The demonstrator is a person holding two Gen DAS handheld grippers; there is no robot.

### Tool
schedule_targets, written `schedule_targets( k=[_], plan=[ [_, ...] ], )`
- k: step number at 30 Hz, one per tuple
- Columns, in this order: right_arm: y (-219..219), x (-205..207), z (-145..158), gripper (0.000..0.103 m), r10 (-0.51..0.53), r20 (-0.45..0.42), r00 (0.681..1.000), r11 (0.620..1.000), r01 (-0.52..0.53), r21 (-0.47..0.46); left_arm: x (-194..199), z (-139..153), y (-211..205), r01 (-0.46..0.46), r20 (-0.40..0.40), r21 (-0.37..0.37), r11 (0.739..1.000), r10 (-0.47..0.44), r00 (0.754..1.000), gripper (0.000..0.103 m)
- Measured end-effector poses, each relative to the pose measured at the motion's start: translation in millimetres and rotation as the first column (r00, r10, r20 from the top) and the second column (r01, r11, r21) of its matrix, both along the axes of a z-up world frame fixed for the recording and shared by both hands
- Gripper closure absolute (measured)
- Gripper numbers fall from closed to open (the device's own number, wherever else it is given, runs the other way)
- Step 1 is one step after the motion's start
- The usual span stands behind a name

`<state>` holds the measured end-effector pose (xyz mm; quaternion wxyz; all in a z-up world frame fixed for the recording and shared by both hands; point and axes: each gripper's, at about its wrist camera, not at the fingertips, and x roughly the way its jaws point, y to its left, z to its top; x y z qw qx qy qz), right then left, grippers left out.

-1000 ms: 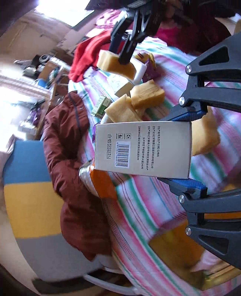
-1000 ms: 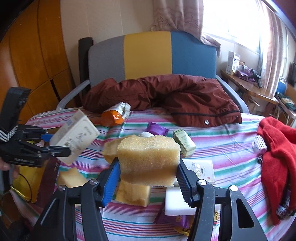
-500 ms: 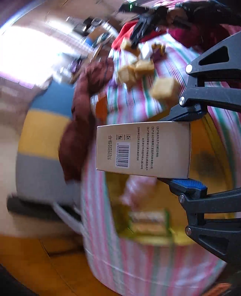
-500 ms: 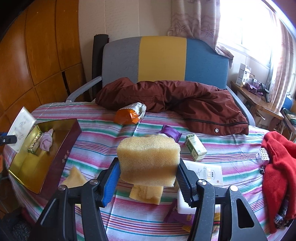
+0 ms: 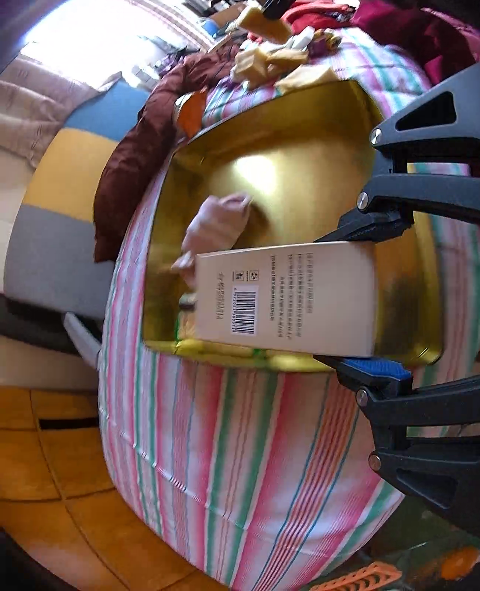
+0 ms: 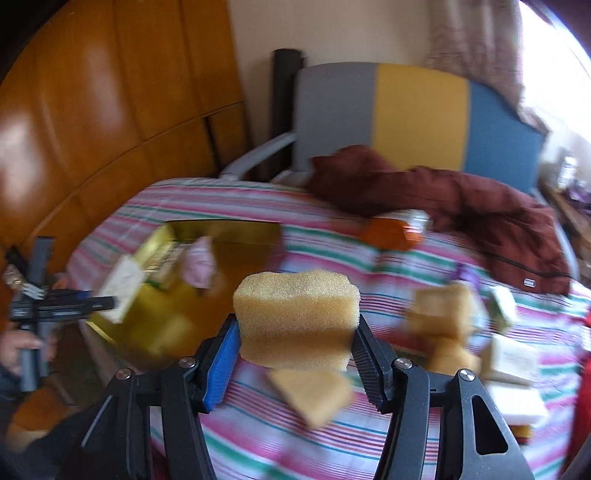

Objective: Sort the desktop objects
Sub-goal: 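Carry the white box and sponge into the gold tray and release both, then withdraw both grippers from the tray toward the remaining items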

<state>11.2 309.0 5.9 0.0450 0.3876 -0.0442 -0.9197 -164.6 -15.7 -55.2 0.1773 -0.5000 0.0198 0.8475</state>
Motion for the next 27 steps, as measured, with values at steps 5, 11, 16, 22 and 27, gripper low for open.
schedule_targets(
  k=[5,11,16,22,27],
  plan=[
    [-57.0,-41.1,-4.9,0.044,0.087,0.039,0.995,0.992,-0.083,-0.095,-7.5,-0.6,-10.1,-0.029,-0.03,-0.011,1.0,0.029,0.999,0.044],
    [-127.2,-95.7,-18.3,0.044,0.157,0.098,0.983,0.981,-0.143,-0.133,4.6,2.4,-21.4,-0.03,-0.035,0.033,0.999,0.031,0.999,0.043],
    [-149.2,-129.2,-18.0,0.021,0.14,0.07,0.988,0.964,-0.12,-0.239,14.4,8.5,-31.1,-0.049,-0.04,0.075,0.996,0.052,0.998,0.043],
    [-146.4,-118.6,-34.4,0.021,0.141,0.104,0.985,0.967,-0.114,-0.227,20.0,11.8,-35.6,-0.047,-0.045,0.108,0.993,0.052,0.998,0.043],
    [-122.7,-103.6,-56.4,0.021,0.105,0.158,0.982,0.976,-0.071,-0.206,24.2,13.1,-26.2,-0.013,-0.036,0.141,0.99,0.018,0.999,0.043]
  ],
)
